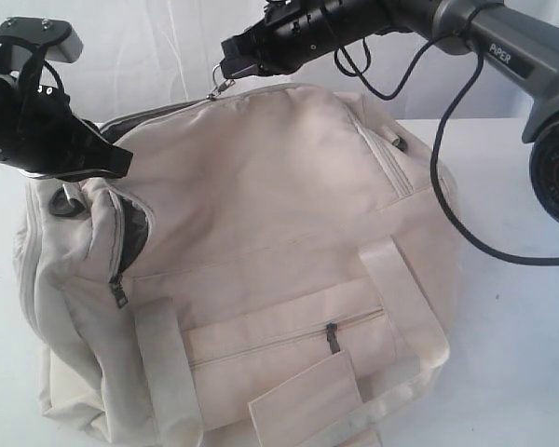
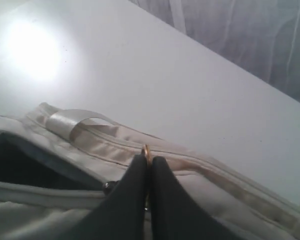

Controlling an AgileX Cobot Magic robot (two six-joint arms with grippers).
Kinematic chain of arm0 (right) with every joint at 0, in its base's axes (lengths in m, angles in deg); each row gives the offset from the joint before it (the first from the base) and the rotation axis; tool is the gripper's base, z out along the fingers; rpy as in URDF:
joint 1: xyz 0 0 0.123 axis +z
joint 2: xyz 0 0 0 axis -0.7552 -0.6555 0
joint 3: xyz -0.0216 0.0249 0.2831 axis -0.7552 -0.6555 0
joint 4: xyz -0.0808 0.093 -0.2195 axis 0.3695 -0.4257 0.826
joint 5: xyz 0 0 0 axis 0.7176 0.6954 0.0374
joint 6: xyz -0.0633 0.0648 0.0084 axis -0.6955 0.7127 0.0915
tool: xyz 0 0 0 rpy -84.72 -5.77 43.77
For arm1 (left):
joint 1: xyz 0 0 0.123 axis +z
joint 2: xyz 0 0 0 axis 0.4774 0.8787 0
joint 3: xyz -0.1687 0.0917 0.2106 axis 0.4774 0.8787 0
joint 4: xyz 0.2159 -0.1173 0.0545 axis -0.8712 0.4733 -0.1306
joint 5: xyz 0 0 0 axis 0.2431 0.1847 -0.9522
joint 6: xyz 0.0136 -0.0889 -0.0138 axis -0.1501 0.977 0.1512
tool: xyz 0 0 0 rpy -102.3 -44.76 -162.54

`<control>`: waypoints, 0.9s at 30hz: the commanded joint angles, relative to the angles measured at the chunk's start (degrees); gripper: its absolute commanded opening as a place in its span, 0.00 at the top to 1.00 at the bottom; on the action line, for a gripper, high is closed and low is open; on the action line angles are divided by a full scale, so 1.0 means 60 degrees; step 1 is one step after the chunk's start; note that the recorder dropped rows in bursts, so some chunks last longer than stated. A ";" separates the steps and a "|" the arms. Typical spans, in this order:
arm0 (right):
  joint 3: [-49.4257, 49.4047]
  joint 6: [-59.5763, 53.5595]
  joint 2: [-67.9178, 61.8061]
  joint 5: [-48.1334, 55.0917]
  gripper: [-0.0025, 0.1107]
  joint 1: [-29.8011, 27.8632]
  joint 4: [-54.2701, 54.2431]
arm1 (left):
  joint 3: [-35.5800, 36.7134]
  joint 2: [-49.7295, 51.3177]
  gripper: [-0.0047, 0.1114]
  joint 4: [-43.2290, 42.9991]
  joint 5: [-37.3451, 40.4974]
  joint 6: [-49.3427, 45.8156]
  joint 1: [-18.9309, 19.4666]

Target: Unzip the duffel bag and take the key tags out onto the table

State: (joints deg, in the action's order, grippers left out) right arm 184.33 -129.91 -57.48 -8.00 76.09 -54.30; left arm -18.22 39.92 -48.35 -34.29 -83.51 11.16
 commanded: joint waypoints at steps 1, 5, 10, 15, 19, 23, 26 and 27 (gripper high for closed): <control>0.0024 0.0468 0.0149 -0.0655 0.98 -0.0520 0.0335 | -0.0033 -0.0023 0.96 -0.0004 0.0251 0.0093 0.0020; 0.0024 0.0880 0.0149 -0.0485 0.98 -0.1173 0.0450 | -0.0033 -0.0023 0.96 -0.0004 0.0231 0.0093 0.0020; 0.0024 0.0880 0.0149 -0.0054 0.98 -0.1651 0.0469 | -0.0033 -0.0023 0.96 -0.0004 0.0231 0.0121 0.0020; 0.0024 0.0917 0.0149 0.0188 0.98 -0.2114 0.0469 | -0.0033 -0.0023 0.96 -0.0004 0.0231 0.0121 0.0020; 0.0024 0.1106 0.0149 0.0529 0.98 -0.2477 0.0469 | -0.0033 -0.0023 0.96 -0.0004 0.0213 0.0121 0.0020; 0.0024 0.1219 0.0149 0.1159 0.98 -0.2802 0.0469 | -0.0033 -0.0023 0.96 -0.0004 0.0196 0.0121 0.0020; 0.0024 0.1320 0.0153 0.1558 0.98 -0.3015 0.0533 | -0.0033 -0.0023 0.96 -0.0004 0.0196 0.0121 0.0020; 0.0024 0.1320 0.0170 0.1688 0.98 -0.3099 0.0533 | -0.0033 -0.0023 0.96 -0.0004 0.0196 0.0121 0.0020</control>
State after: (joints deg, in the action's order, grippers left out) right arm 184.33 -122.36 -57.48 0.68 59.45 -52.26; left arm -18.22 39.92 -48.60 -34.06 -83.11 11.16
